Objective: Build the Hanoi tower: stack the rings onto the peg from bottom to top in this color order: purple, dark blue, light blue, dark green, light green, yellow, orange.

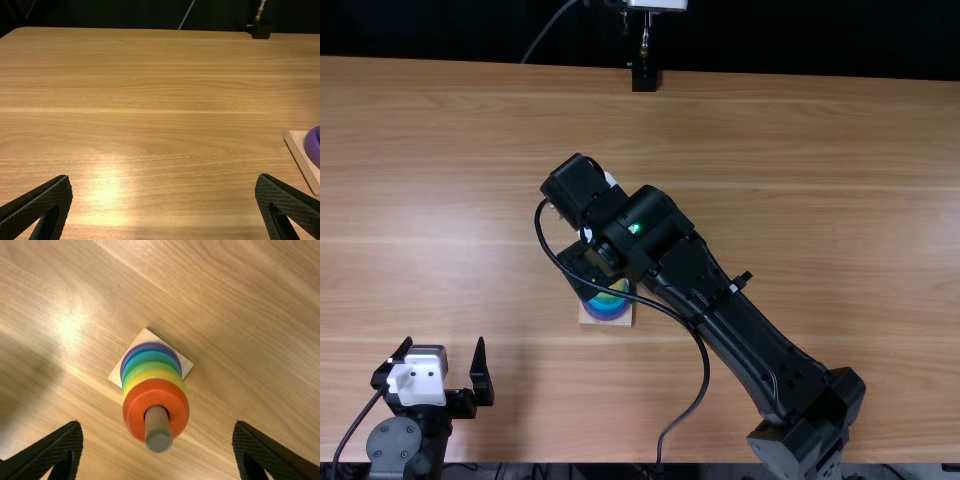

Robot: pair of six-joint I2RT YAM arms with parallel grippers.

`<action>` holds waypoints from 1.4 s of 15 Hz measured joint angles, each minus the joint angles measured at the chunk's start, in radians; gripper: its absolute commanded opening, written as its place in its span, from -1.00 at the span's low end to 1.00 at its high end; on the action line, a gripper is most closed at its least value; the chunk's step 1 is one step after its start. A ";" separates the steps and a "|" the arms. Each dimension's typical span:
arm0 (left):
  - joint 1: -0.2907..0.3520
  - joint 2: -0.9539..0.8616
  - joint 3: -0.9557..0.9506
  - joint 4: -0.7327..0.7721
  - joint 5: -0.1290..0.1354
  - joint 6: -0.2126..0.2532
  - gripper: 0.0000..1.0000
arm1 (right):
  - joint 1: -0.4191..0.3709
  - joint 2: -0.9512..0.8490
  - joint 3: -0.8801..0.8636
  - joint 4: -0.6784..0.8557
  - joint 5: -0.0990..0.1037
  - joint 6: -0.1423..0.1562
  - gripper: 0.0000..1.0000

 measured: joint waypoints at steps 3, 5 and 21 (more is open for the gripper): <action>0.000 0.000 0.000 0.000 0.000 0.000 1.00 | -0.060 0.000 -0.010 0.077 -0.007 0.000 1.00; 0.000 0.000 0.000 0.000 0.000 0.000 1.00 | -0.203 -0.018 -0.140 0.226 -0.008 0.000 1.00; 0.000 0.000 0.000 0.000 0.000 0.000 1.00 | -0.717 -1.094 -1.423 1.548 0.000 -0.019 1.00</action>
